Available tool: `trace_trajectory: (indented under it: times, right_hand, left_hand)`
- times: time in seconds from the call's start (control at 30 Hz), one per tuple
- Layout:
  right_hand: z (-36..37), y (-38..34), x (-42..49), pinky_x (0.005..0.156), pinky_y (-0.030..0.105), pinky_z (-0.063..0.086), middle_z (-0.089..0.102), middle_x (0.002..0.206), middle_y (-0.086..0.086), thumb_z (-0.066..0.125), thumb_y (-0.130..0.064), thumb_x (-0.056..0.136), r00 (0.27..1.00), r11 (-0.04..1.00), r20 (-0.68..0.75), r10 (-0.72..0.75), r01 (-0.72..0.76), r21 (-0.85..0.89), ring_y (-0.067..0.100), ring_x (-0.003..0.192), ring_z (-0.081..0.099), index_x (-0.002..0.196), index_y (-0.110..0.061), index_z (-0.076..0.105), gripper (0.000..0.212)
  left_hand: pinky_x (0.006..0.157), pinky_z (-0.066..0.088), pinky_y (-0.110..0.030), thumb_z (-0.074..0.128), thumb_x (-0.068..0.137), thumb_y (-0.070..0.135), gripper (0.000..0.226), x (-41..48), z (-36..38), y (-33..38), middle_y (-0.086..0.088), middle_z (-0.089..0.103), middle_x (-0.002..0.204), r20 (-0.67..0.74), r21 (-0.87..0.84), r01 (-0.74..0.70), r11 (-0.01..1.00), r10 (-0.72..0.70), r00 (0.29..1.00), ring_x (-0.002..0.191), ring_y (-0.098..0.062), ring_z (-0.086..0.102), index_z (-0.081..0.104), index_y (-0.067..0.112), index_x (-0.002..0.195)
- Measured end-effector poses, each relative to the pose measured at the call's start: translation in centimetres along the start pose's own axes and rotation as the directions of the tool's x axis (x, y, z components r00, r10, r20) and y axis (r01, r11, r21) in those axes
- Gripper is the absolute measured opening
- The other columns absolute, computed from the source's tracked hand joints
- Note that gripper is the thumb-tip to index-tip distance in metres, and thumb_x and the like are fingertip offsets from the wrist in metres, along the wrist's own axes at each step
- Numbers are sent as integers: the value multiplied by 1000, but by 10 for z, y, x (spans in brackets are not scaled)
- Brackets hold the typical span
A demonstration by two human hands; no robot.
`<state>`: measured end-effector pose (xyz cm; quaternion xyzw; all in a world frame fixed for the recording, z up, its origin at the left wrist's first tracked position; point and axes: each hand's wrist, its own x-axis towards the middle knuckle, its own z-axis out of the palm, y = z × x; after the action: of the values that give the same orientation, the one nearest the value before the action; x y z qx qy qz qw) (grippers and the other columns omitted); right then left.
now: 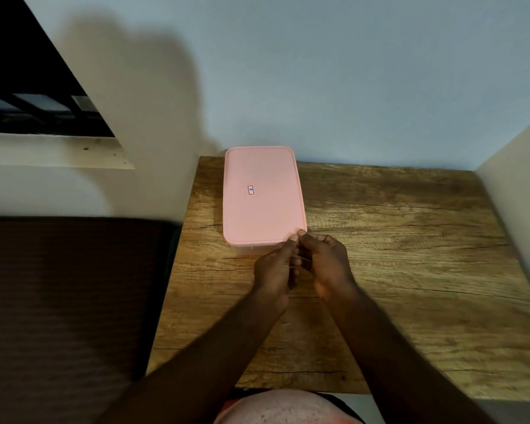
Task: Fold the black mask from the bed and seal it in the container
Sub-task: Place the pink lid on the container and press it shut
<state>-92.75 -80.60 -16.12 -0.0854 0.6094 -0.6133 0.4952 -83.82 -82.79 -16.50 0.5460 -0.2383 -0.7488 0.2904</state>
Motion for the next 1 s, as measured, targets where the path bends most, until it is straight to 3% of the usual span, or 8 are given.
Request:
trace_trajectory:
  times: [0.3,0.53,0.63,0.77,0.83,0.9,0.93,1.0]
  right_hand:
    - [1,-5,3,55,31,54,63,61,14,70,-9,86,999,999,-28,15,-16,-31,21,50,58,75,1,70,14]
    - [-9,-10,6,61,34,55,67,74,14,70,-16,88,999,971,29,-45,51,-232,22,63,63,89,-2,63,15]
    - [-32,-27,16,56,32,52,70,70,9,73,-17,86,996,902,67,-54,78,-424,20,61,63,87,-6,66,12]
    - [-64,-76,48,54,29,51,72,78,15,73,-13,84,984,798,170,58,57,-600,18,60,62,93,-4,72,12]
    - [-64,-97,68,58,32,53,74,83,14,71,-12,86,987,725,157,17,96,-682,19,65,65,91,-8,73,7]
    - [-55,-106,85,70,40,56,74,86,13,67,-12,89,985,694,65,-157,157,-703,25,76,69,84,-12,71,6]
    - [-49,-106,91,72,41,56,73,86,14,66,-13,89,964,680,4,-266,190,-708,28,80,69,81,-12,69,9]
    - [-37,-100,91,69,31,49,73,87,12,65,-17,88,894,600,-59,-444,248,-760,27,82,68,83,-11,67,9]
  left_hand:
    - [40,38,-17,71,85,29,22,4,4,7,3,62,55,-58,8,-44,999,44,997,41,-4,49,74,7,80]
    - [46,44,-23,69,86,33,25,-9,-27,17,-1,66,70,163,267,-11,964,-34,986,54,-9,58,72,11,96]
    - [48,45,-22,72,83,33,23,-25,-67,42,-1,67,67,223,413,-116,903,23,974,55,-10,59,75,10,85]
    - [48,44,-22,70,84,37,25,-36,-95,97,2,61,57,314,606,-301,736,126,941,51,-10,54,72,17,70]
    - [55,47,-24,72,82,39,21,-30,-92,119,4,67,62,292,689,-412,597,292,911,55,-8,59,71,20,71]
    - [74,45,-27,75,79,39,18,-20,-84,132,8,72,93,319,772,-520,367,483,815,83,-5,64,72,25,90]
    - [86,41,-28,76,78,40,34,-15,-80,136,6,66,116,360,821,-525,225,511,781,104,-9,58,67,27,108]
    - [106,30,-37,75,76,49,73,-7,-75,136,0,38,151,426,883,-468,8,402,811,138,-21,32,44,32,140]
